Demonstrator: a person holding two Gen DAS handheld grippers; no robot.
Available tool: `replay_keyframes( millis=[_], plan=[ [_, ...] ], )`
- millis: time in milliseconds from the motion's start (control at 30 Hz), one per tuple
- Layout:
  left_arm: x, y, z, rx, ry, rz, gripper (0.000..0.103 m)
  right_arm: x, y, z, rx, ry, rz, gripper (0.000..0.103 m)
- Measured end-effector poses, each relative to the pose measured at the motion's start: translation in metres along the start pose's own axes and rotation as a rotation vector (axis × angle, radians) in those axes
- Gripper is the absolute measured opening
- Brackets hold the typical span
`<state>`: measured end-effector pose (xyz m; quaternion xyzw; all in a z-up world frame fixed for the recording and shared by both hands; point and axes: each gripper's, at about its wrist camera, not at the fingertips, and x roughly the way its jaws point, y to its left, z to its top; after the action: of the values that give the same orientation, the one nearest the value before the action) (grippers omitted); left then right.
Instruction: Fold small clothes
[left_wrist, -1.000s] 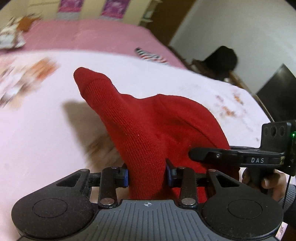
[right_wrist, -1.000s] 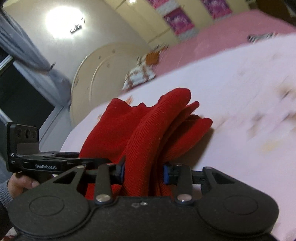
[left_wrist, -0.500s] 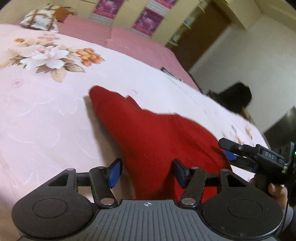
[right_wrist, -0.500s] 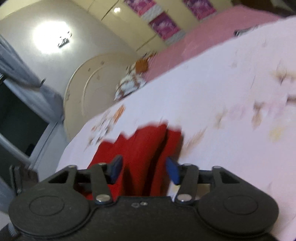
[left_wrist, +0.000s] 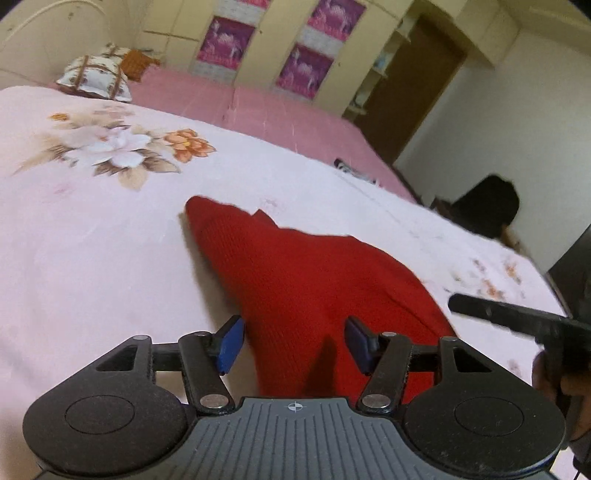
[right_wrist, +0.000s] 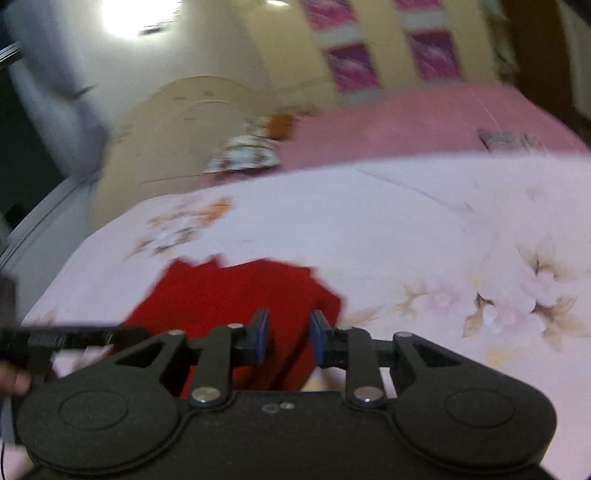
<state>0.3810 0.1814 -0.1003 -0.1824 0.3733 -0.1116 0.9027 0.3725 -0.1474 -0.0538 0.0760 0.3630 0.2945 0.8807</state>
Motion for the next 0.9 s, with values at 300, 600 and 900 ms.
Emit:
replay_keyframes(
  millis=[300, 600, 900],
  plan=[
    [-0.012, -0.013, -0.043, -0.04, 0.002, 0.189, 0.087, -0.002, 0.037, -0.04, -0.174, 0.138, -0.139, 0.031],
    [-0.121, -0.075, -0.093, 0.076, -0.14, 0.284, 0.103, -0.096, 0.077, -0.054, -0.082, 0.005, -0.171, 0.093],
    [-0.196, -0.1, -0.138, 0.071, -0.133, 0.265, 0.103, -0.146, 0.124, -0.113, -0.091, 0.11, -0.276, 0.102]
  ],
)
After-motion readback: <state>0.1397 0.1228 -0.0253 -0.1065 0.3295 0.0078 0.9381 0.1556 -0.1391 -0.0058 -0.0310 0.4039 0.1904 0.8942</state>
